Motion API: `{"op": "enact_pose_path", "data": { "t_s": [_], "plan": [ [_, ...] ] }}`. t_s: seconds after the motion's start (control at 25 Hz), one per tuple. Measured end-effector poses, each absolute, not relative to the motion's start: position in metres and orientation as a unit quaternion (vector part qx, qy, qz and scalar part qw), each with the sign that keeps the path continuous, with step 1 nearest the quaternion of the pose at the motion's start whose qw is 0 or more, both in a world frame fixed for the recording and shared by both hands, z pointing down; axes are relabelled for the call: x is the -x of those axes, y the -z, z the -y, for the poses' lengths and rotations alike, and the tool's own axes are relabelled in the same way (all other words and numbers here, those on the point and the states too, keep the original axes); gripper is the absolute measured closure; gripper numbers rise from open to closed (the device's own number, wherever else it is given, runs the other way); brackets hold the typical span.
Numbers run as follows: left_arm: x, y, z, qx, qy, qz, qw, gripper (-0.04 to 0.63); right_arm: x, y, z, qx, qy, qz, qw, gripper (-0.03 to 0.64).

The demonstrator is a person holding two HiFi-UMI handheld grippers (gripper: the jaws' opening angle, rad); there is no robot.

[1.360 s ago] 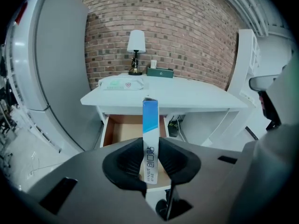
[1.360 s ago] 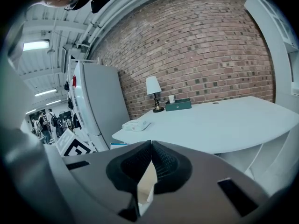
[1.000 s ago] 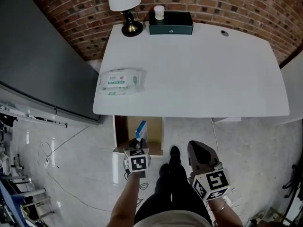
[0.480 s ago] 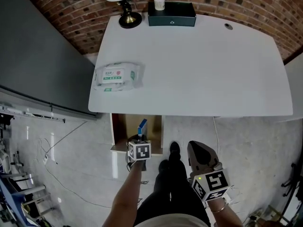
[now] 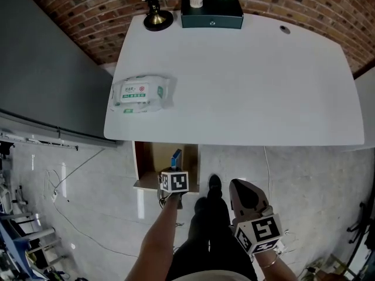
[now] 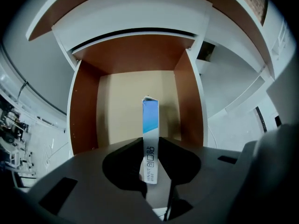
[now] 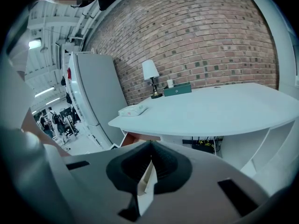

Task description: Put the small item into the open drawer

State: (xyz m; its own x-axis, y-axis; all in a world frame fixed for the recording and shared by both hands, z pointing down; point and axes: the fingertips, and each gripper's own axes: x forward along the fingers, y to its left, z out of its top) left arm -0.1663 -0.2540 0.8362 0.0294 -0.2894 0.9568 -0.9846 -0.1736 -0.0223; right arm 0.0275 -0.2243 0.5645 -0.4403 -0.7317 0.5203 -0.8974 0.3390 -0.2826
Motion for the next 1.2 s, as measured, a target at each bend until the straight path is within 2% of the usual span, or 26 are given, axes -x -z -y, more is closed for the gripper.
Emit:
{"op": "enact_pose_path", "data": {
  "t_s": [1.0, 1.2],
  "plan": [
    [0.161, -0.878, 0.265, -0.583, -0.499, 0.506, 0.394, 0.483, -0.023, -0.59, 0.235, -0.484, -0.297, 0.806, 0.167, 0.61],
    [0.158, -0.872, 0.269, -0.596, -0.483, 0.499, 0.402, 0.422, -0.018, -0.583, 0.239, -0.481, -0.29, 0.81, 0.17, 0.611]
  ]
}}
